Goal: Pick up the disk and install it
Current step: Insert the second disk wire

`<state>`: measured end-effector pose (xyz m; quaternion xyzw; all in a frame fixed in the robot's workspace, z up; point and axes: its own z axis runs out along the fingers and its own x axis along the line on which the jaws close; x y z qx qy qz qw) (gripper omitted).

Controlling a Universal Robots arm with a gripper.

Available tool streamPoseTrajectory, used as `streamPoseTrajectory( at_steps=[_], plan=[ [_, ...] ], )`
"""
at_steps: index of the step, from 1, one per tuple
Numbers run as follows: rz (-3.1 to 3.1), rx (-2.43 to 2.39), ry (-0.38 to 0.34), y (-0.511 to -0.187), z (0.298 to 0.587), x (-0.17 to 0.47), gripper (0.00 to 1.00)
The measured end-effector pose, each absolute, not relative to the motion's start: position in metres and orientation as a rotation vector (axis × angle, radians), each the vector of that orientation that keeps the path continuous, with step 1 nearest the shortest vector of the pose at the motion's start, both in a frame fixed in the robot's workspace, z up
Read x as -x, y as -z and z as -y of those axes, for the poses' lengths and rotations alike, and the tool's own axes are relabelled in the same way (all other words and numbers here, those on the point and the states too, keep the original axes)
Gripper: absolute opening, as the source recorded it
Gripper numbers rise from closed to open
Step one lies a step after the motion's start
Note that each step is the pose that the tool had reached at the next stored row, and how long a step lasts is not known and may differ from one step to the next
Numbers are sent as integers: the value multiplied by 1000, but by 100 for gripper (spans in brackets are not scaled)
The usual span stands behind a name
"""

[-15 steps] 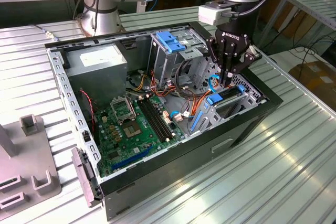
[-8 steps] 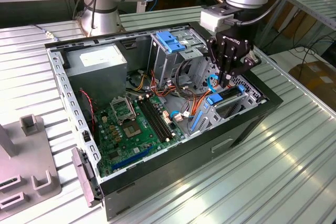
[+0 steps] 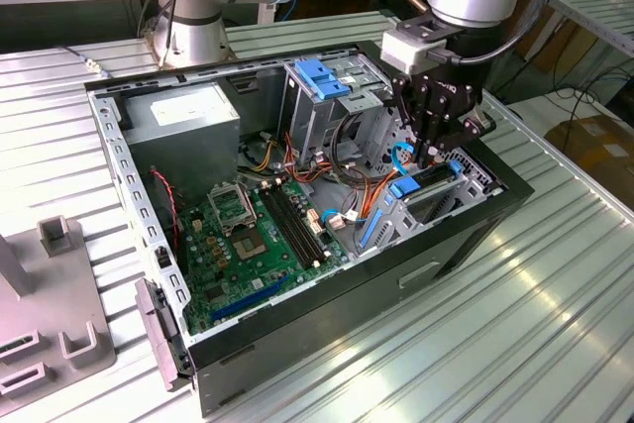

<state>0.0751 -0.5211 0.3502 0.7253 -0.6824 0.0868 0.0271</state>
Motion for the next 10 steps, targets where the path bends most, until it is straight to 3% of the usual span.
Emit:
streamPoseTrajectory(
  at_steps=[10],
  plan=[
    [2139,-2269,-260,-350,535,-73,16]
  ],
)
